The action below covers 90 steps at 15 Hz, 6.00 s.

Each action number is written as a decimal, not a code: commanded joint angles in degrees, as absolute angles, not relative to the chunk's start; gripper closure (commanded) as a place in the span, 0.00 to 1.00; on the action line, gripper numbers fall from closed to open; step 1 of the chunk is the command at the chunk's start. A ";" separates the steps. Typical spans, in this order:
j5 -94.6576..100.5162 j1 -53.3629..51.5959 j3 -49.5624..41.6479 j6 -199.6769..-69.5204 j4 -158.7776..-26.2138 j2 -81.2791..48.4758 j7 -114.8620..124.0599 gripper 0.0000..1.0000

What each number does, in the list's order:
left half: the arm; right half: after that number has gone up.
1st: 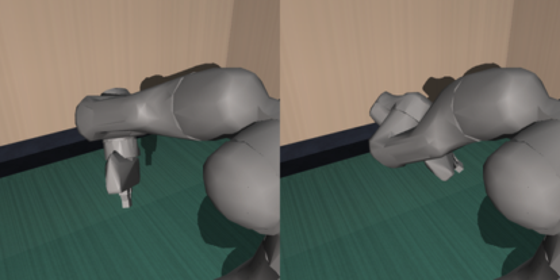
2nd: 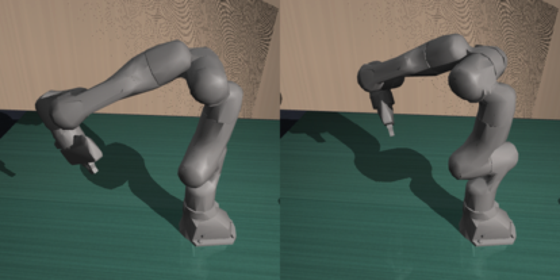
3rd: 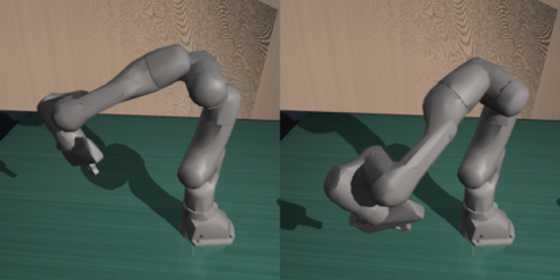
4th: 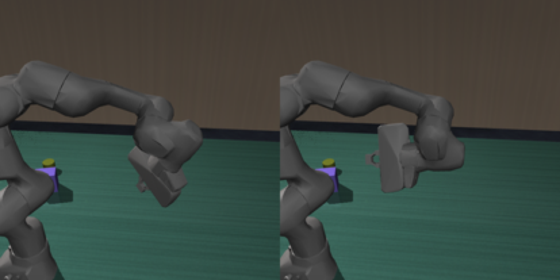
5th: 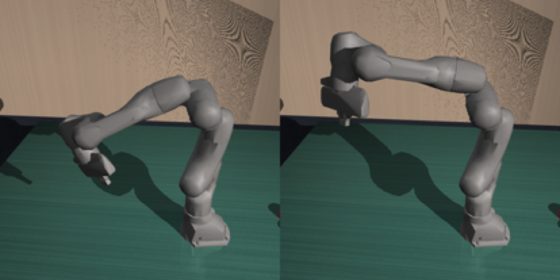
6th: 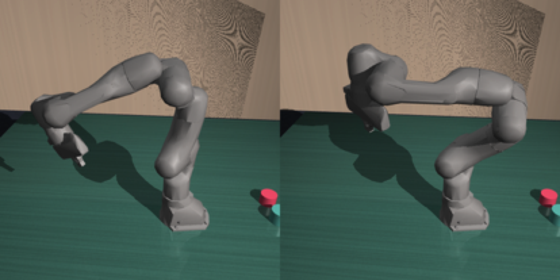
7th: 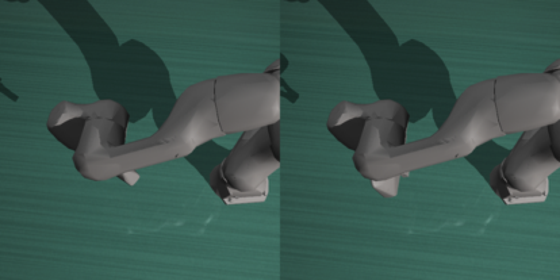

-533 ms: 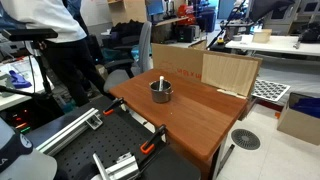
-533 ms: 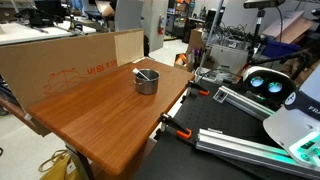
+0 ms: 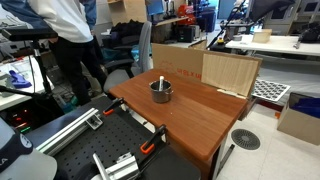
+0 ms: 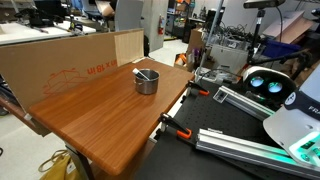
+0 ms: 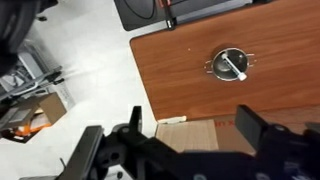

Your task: Remove the black marker from the pot and put it on the table

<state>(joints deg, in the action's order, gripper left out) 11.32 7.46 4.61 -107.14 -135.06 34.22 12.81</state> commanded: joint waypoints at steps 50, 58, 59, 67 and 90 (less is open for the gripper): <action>13.60 -1.01 1.29 -131.52 -136.91 -3.73 -25.98 0.00; 17.96 -2.42 2.98 -131.03 -131.72 -12.24 -20.25 0.00; 18.33 -2.70 3.06 -130.74 -131.03 -13.14 -19.50 0.00; 20.56 -3.96 2.91 -126.34 -124.54 -19.37 -14.95 0.00; 24.10 -6.38 2.75 -119.95 -113.35 -28.22 -8.67 0.48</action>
